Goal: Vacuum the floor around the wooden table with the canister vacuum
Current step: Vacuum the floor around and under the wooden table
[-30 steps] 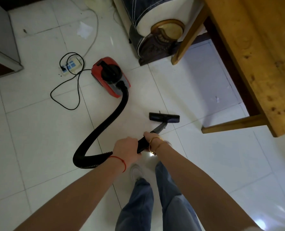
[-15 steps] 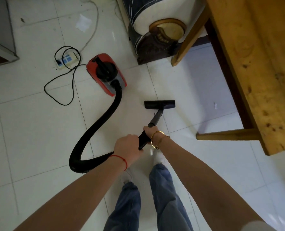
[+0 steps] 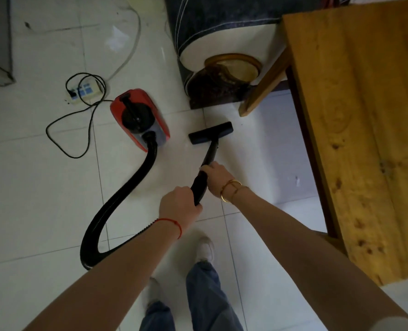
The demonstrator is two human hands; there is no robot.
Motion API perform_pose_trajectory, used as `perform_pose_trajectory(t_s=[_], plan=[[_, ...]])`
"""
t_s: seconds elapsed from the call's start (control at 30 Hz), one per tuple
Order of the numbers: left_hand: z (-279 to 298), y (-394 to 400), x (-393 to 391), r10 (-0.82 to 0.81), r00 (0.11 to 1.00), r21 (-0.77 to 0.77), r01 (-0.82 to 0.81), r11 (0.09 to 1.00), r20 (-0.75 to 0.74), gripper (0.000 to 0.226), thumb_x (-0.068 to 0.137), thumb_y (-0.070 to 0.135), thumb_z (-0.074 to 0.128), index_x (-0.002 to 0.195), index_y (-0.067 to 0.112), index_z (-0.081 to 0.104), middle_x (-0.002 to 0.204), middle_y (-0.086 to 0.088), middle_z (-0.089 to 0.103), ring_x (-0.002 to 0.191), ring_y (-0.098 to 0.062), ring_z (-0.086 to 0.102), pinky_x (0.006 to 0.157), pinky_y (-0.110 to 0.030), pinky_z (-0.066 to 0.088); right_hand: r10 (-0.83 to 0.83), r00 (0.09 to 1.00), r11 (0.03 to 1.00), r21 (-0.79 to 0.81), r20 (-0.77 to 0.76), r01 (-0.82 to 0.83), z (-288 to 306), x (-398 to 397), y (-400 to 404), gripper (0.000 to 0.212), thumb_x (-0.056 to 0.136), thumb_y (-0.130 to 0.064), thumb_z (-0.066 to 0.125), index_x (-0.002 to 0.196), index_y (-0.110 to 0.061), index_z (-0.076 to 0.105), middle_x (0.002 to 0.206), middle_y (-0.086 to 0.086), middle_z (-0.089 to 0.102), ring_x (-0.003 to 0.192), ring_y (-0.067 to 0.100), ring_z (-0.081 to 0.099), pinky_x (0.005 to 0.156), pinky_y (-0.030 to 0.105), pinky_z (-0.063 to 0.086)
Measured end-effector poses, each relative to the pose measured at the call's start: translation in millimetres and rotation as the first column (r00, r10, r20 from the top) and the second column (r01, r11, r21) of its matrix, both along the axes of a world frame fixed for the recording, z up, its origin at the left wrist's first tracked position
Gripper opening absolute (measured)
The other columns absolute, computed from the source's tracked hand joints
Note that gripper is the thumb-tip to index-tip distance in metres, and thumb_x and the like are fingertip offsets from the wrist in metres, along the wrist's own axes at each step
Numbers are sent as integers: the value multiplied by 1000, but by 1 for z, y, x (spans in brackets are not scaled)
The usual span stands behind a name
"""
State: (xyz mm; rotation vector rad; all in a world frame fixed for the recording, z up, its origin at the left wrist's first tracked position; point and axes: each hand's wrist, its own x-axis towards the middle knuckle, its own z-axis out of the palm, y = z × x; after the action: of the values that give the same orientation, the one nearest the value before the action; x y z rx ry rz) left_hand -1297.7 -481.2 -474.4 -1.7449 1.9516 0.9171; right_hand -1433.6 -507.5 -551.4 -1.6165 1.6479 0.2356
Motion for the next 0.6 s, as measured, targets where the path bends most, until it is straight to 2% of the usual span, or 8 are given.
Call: perform_pose_trajectory(t_s=[0.03, 0.1, 0.2, 0.27, 0.4, 0.5, 0.6], plan=[[0, -4, -1, 3, 1000, -2, -3, 1000, 13, 30, 86, 36, 61, 103, 12, 59, 85, -1, 54, 73, -17, 59, 64, -25, 50, 125, 992, 992, -19, -6, -125, -1, -5, -2, 57, 86, 1, 53, 140, -13, 39, 139, 13, 39, 122, 31, 44, 102, 38, 42], [2, -9, -3, -13, 999, -5, 13, 1000, 33, 31, 86, 37, 61, 104, 12, 58, 84, -1, 54, 72, -16, 58, 64, -24, 49, 270, 963, 961, -50, -21, -271, 0, -10, -6, 66, 80, 6, 59, 139, -15, 37, 142, 11, 37, 127, 30, 39, 102, 40, 43], [3, -15, -3, -61, 997, -3, 61, 998, 53, 30, 86, 34, 62, 107, 13, 57, 85, 0, 49, 71, -15, 54, 64, -23, 45, 362, 930, 920, -137, -63, -367, 2, -5, -11, 53, 83, -7, 63, 130, -16, 41, 135, 11, 43, 125, 30, 42, 93, 41, 50], [5, -17, -1, -95, 993, -4, 96, 995, 76, 30, 85, 30, 64, 109, 13, 57, 87, 0, 50, 72, -14, 52, 65, -23, 45, 417, 906, 892, -159, -75, -423, 4, 5, -11, 44, 85, -15, 64, 124, -15, 44, 125, 11, 49, 116, 29, 50, 86, 40, 53], [13, -11, 15, -148, 982, 17, 147, 989, 118, 29, 84, 27, 65, 108, 13, 57, 95, -3, 58, 71, -15, 52, 65, -24, 45, 406, 912, 901, -137, -62, -410, 12, 22, -2, 35, 85, -21, 63, 116, -13, 49, 110, 9, 57, 101, 29, 59, 79, 40, 54], [22, 1, 33, -181, 975, 22, 179, 984, 132, 25, 84, 25, 63, 106, 13, 58, 91, -2, 59, 70, -15, 54, 64, -23, 45, 395, 917, 912, -99, -51, -398, 20, 40, 15, 34, 85, -20, 63, 115, -13, 50, 107, 9, 59, 98, 28, 61, 79, 39, 54], [30, 19, 55, -212, 966, 35, 209, 977, 147, 27, 84, 25, 63, 108, 14, 58, 95, -2, 62, 76, -17, 61, 66, -24, 47, 391, 920, 917, -67, -30, -392, 28, 61, 36, 32, 84, -18, 62, 113, -12, 51, 105, 10, 60, 96, 29, 62, 77, 39, 53]])
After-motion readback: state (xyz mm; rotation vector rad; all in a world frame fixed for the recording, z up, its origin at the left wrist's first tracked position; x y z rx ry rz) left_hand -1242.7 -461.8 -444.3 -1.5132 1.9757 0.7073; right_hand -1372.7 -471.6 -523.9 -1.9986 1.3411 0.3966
